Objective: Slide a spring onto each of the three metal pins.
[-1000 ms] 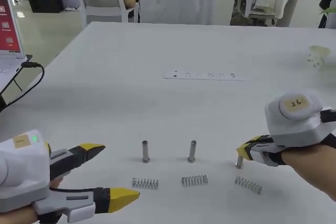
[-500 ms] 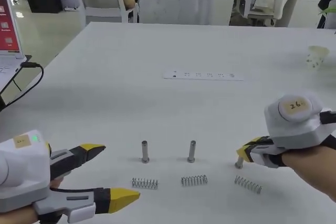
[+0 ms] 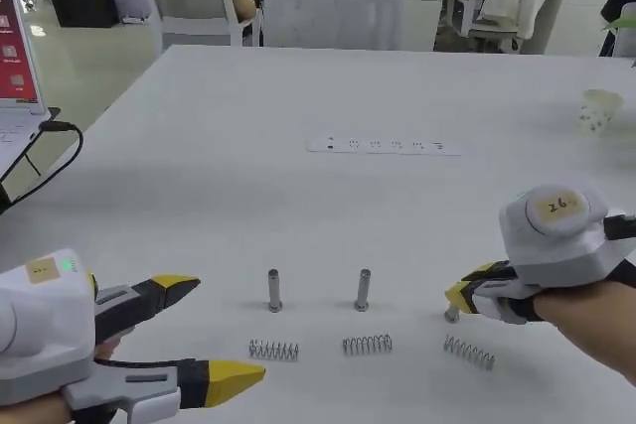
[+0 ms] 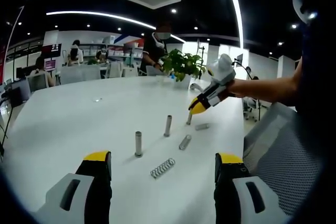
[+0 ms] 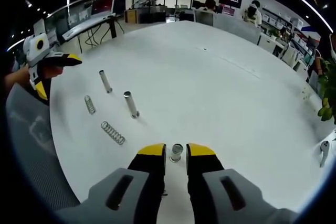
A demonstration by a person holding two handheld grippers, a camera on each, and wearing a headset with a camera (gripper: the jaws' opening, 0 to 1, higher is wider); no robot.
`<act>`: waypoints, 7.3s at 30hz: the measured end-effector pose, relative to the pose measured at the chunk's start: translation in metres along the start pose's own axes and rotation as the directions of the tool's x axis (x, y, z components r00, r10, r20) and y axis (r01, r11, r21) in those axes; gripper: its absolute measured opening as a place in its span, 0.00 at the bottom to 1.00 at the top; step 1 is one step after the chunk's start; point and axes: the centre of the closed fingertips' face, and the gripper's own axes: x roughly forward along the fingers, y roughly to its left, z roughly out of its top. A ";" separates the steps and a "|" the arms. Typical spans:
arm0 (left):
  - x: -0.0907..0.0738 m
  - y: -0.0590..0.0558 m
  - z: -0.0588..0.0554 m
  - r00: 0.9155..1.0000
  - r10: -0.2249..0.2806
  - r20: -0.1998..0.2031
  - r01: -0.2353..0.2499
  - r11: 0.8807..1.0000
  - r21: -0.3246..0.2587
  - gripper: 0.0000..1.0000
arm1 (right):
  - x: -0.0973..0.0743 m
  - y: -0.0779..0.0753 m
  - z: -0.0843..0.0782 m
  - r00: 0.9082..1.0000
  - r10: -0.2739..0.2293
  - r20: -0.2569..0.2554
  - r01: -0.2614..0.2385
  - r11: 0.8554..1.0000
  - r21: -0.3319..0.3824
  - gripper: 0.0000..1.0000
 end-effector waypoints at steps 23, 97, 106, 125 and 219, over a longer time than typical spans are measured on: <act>0.000 0.000 -0.001 1.000 0.001 -0.002 -0.001 1.000 0.000 0.77 | -0.006 0.000 -0.006 1.000 0.004 0.002 -0.004 1.000 -0.003 0.21; 0.001 -0.001 -0.004 1.000 -0.001 -0.016 0.001 1.000 -0.004 0.76 | -0.017 0.026 -0.073 0.985 0.111 -0.130 -0.120 0.991 -0.065 0.19; 0.000 0.000 -0.005 1.000 0.003 -0.017 -0.003 1.000 -0.012 0.76 | -0.012 0.027 -0.075 0.982 0.125 -0.139 -0.138 0.986 -0.090 0.17; 0.001 -0.002 -0.004 1.000 -0.005 -0.019 0.005 1.000 -0.006 0.75 | -0.014 0.028 -0.077 0.978 0.123 -0.166 -0.143 0.983 -0.114 0.08; 0.042 -0.064 0.015 0.944 -0.303 -0.129 0.319 0.938 0.136 0.57 | -0.048 0.124 0.005 0.930 0.330 -0.164 -0.368 0.856 -0.363 0.08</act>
